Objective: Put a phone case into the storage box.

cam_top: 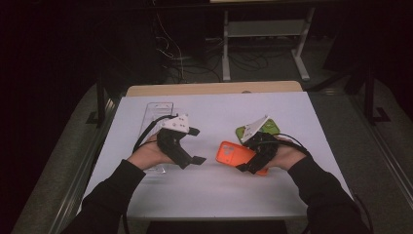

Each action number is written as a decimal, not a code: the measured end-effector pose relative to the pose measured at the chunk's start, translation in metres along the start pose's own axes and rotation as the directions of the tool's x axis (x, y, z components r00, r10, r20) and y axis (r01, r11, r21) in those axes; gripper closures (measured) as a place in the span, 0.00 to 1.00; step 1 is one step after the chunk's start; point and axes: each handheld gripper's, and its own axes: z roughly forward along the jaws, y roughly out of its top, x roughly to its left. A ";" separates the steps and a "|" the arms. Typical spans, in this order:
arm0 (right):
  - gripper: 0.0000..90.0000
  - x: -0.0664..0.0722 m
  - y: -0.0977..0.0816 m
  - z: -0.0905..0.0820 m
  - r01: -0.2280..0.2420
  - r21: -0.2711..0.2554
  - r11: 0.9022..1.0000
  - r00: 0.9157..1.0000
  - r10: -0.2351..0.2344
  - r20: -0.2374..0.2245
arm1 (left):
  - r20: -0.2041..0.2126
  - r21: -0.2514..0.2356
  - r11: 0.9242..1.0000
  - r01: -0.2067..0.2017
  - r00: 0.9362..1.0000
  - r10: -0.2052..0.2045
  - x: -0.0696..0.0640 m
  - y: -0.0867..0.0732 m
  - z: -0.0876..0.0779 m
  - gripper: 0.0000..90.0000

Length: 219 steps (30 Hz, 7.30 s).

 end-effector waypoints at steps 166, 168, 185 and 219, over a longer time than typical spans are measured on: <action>0.01 0.035 -0.036 0.036 -0.104 -0.232 0.967 0.886 0.196 0.421 | -0.238 0.206 0.934 0.290 0.941 -0.240 -0.006 -0.026 0.052 0.17; 0.01 0.035 -0.036 0.036 -0.074 -0.215 0.974 0.881 0.165 0.444 | -0.230 0.235 0.935 0.266 0.950 -0.213 -0.004 -0.026 0.051 0.17; 0.01 0.045 -0.032 0.039 0.110 -0.140 0.984 0.844 -0.018 0.535 | -0.232 0.241 0.936 0.258 0.951 -0.203 -0.004 -0.027 0.052 0.17; 0.02 0.072 -0.024 0.059 0.513 0.214 0.831 0.480 -0.484 0.732 | -0.221 0.251 0.932 0.263 0.952 -0.210 -0.004 -0.028 0.053 0.17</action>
